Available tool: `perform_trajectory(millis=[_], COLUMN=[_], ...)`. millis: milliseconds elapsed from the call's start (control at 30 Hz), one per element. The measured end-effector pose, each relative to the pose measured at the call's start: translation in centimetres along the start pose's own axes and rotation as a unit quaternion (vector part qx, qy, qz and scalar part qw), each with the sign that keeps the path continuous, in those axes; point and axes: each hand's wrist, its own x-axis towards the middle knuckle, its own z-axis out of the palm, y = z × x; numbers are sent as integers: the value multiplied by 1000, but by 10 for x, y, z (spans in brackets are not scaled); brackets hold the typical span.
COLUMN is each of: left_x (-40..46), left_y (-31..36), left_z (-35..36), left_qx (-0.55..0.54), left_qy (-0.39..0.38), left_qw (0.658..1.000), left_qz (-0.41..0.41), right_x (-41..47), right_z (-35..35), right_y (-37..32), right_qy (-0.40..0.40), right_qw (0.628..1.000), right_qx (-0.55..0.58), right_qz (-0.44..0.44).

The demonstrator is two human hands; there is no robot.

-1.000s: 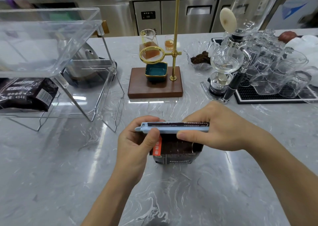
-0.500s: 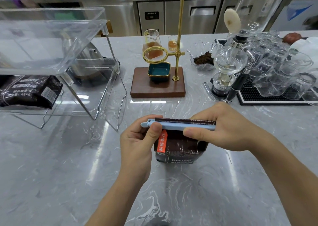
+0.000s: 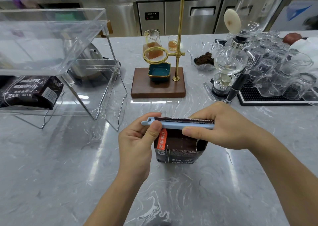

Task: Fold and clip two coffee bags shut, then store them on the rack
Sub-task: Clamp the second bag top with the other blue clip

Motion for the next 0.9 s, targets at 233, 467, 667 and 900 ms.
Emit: perform_trajectory(millis=[233,467,667,900], left_x=[-4,-8,-9,-6], left_y=[-2,-4,-2,-3], left_z=[2,9,13,9], left_qx=[12,42,70,111], left_qy=[20,59,69,89], left_qw=[999,995,992,986], left_qz=[29,63,83,92], right_x=[-2,-4,-4,-8], right_z=[1,2,4,21], right_y=[0,2,2,8], right_qy=[6,7,26,189], right_qw=[1000,1000,999,979], right_qx=[4,22,19,71], right_qz=[-2,3,1,12])
